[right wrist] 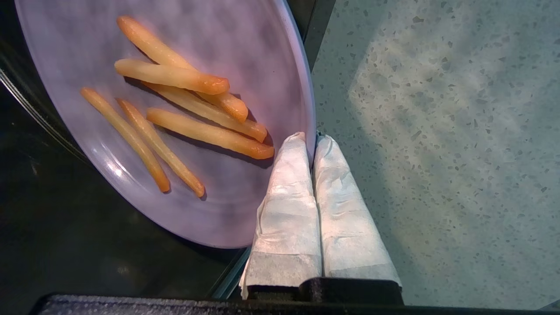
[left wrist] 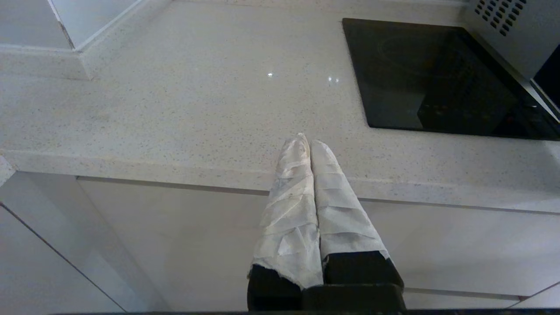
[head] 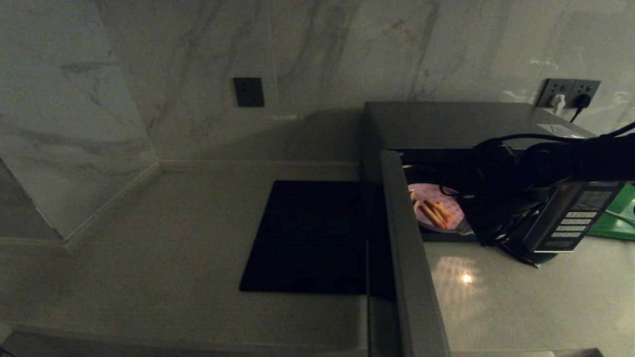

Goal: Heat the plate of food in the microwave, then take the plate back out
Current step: Put the plate in the microwave oven

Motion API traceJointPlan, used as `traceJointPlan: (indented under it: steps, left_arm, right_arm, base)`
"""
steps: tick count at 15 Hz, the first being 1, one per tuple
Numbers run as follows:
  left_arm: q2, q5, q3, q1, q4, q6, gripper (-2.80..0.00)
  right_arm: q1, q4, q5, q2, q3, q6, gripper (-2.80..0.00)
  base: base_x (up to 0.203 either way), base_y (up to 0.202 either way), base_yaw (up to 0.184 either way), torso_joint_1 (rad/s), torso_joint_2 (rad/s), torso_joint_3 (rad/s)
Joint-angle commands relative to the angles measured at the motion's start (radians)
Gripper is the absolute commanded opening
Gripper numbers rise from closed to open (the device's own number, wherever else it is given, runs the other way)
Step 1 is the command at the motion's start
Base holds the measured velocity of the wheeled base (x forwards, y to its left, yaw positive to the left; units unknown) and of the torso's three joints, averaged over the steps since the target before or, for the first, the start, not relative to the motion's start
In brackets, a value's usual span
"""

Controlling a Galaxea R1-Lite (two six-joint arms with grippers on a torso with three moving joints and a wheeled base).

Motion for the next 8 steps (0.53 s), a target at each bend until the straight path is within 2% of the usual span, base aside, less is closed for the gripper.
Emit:
traceJointPlan:
  steps: [1,8]
  left_arm:
    - [0.002,0.000,0.000,0.001,0.000,0.000,-2.80]
    - [0.002,0.000,0.000,0.001,0.000,0.000,-2.80]
  right_arm:
    - [0.000,0.003,-0.001,0.000,-0.001,0.007,-2.80]
    - [0.000,0.004,-0.001,-0.006,-0.001,0.000,-2.80]
  base:
    - [0.000,0.000,0.000,0.000,0.00,0.000]
    - [0.000,0.000,0.000,0.000,0.00,0.000]
